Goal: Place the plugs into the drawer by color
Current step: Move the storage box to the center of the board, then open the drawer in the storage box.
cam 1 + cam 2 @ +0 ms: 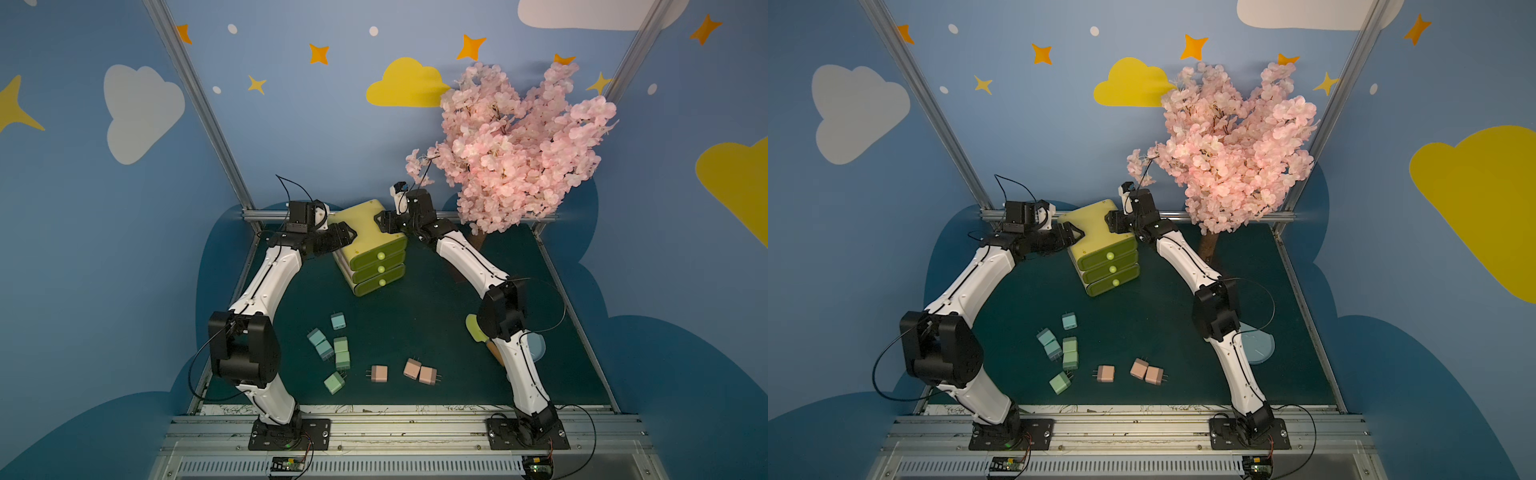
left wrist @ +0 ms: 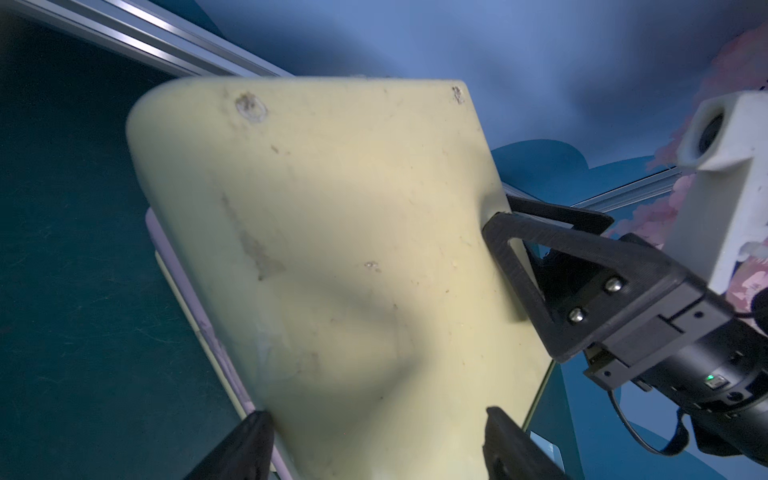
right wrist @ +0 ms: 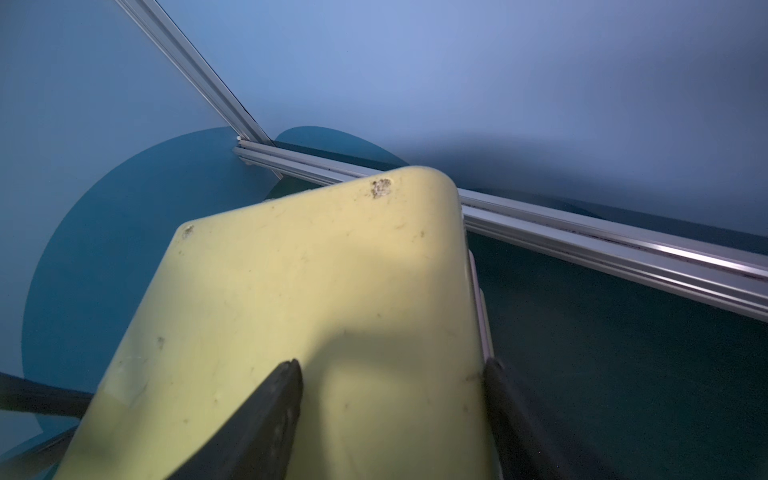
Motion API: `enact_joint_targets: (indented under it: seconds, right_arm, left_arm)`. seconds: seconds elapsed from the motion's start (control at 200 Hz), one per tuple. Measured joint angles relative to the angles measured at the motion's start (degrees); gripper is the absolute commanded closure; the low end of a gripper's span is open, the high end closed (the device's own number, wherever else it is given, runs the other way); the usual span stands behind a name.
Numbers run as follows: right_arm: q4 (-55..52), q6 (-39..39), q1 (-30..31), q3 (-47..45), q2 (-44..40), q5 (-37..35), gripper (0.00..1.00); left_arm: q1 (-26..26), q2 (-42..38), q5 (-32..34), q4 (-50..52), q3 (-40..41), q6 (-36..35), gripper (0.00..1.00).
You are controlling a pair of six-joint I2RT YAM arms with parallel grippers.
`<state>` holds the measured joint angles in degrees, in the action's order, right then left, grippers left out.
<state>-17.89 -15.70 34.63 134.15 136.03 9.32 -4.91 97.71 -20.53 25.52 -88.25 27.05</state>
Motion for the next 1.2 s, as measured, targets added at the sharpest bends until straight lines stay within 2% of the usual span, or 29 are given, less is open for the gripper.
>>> enact_joint_targets:
  seconds: [0.175, 0.3, 0.466, 0.596, 0.721, 0.861, 1.101, 1.201]
  right_arm:
    - [-4.83, 7.08, 0.09, -0.55, -3.23, -1.79, 0.24]
    - [-6.27, 12.0, 0.15, -4.35, -8.44, -4.07, 0.24]
    - [-3.02, 16.9, 1.75, -16.83, -19.06, -6.32, 0.26]
    - [3.67, 19.52, 5.25, -29.73, -26.47, -7.78, 0.36]
    - [10.97, 19.98, 7.96, -42.21, -30.82, -8.24, 0.48]
    - [16.81, 18.53, 8.46, -51.01, -31.5, -8.22, 0.54]
    - [23.78, 15.74, 8.35, -54.12, -31.5, -9.09, 0.62]
    - [26.77, 15.08, 8.61, -54.53, -31.5, -9.77, 0.62]
  left_arm:
    - [0.44, 0.0, 1.14, -0.33, 0.02, 0.0, 0.18]
    - [0.68, 0.0, 2.01, -0.42, 0.0, 0.15, 0.18]
    - [0.68, 0.37, 2.8, 0.11, -0.52, 0.31, 0.17]
    - [0.61, 2.34, 3.06, 1.77, -3.37, 0.48, 0.18]
    - [0.57, 3.54, 3.06, 2.49, -4.59, 1.05, 0.19]
    - [0.22, 4.48, 2.99, 2.51, -4.74, 1.7, 0.19]
    - [-0.35, 5.75, 2.64, 2.34, -4.98, 2.34, 0.19]
    - [-0.35, 5.75, 2.58, 2.32, -4.98, 2.36, 0.19]
